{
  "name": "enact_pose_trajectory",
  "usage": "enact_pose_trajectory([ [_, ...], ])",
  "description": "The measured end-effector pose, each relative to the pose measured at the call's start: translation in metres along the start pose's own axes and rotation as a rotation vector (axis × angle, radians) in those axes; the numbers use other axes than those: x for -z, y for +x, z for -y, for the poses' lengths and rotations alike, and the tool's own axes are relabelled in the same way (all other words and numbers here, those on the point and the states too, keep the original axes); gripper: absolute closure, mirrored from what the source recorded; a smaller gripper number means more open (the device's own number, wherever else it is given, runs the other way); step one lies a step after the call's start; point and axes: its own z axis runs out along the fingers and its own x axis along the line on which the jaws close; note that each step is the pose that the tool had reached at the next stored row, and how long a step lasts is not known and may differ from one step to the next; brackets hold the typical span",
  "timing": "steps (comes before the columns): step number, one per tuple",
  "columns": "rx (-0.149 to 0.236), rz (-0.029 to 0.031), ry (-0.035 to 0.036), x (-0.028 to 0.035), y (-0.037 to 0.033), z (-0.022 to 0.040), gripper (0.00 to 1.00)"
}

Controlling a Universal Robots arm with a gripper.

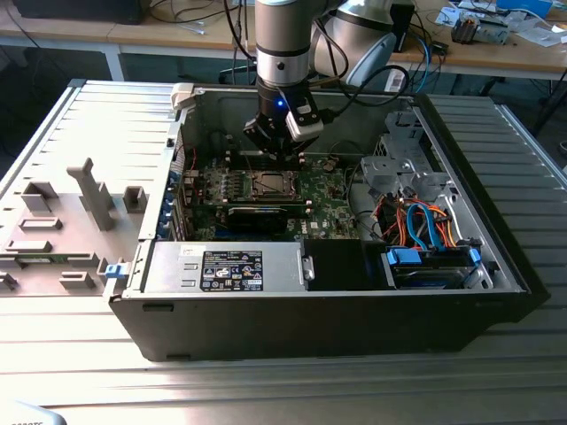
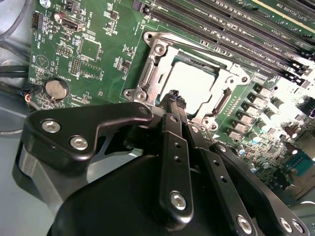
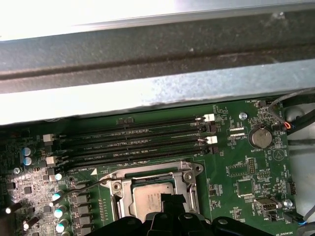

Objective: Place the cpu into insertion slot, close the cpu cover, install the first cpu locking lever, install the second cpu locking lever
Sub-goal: 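Install the first cpu locking lever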

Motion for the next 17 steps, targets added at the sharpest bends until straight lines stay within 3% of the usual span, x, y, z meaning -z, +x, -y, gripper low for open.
enact_pose_trajectory([
  [17, 0.001, 0.0001, 0.0008, 0.0015, 0.0011, 0.0001, 0.89],
])
